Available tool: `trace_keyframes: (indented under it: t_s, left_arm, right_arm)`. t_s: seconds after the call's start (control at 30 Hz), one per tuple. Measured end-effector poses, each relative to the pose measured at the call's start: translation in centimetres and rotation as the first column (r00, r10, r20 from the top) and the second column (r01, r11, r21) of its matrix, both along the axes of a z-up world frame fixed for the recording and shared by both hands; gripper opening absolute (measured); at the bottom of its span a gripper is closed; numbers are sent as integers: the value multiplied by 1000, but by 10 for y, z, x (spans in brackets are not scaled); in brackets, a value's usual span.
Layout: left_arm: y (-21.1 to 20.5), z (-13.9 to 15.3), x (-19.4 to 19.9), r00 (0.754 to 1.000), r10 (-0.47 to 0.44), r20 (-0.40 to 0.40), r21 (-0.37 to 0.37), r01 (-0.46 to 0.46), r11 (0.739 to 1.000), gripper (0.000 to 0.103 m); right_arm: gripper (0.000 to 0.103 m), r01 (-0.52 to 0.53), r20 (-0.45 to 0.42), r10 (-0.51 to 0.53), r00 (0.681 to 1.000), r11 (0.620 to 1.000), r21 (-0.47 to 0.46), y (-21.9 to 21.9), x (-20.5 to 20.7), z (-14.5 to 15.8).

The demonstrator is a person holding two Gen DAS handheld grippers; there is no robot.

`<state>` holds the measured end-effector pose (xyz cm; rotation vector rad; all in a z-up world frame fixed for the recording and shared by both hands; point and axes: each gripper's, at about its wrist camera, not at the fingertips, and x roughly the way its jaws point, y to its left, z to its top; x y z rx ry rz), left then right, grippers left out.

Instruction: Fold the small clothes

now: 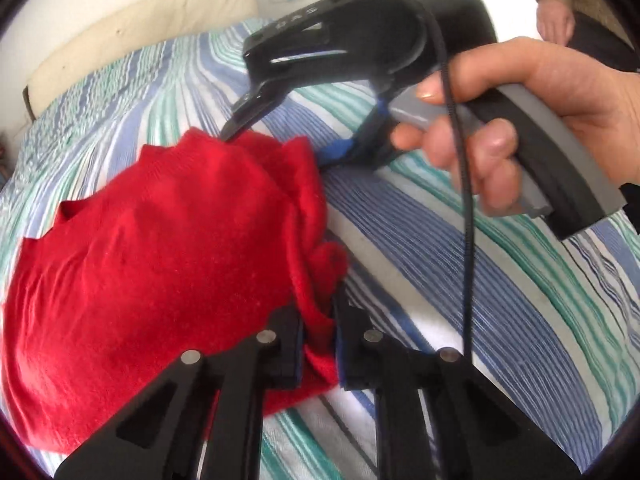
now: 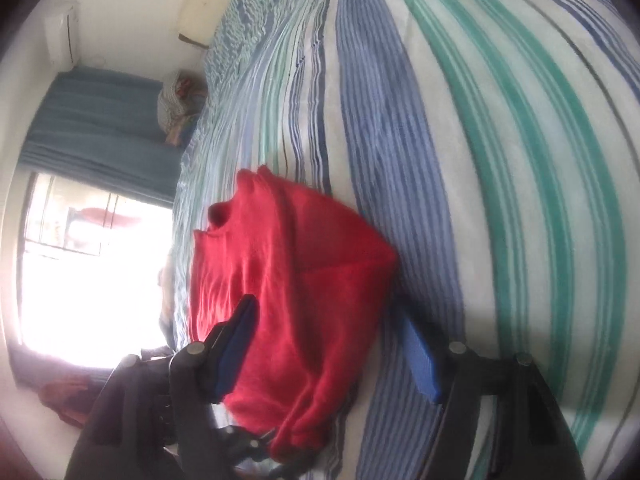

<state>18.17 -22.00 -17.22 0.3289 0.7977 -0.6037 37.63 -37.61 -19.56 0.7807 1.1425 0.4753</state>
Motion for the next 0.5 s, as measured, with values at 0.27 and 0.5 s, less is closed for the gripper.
trace_keyframes:
  t_s: [0.27, 0.5]
  left_arm:
    - [60, 22, -9, 997, 67, -27, -139, -70, 988, 10]
    - [169, 48, 8, 957, 261, -123, -314, -287, 905, 10]
  right_arm:
    - [10, -67, 24, 72, 997, 983, -171, 59, 34, 21]
    - [10, -137, 136, 167, 977, 970, -202, 139, 32, 75]
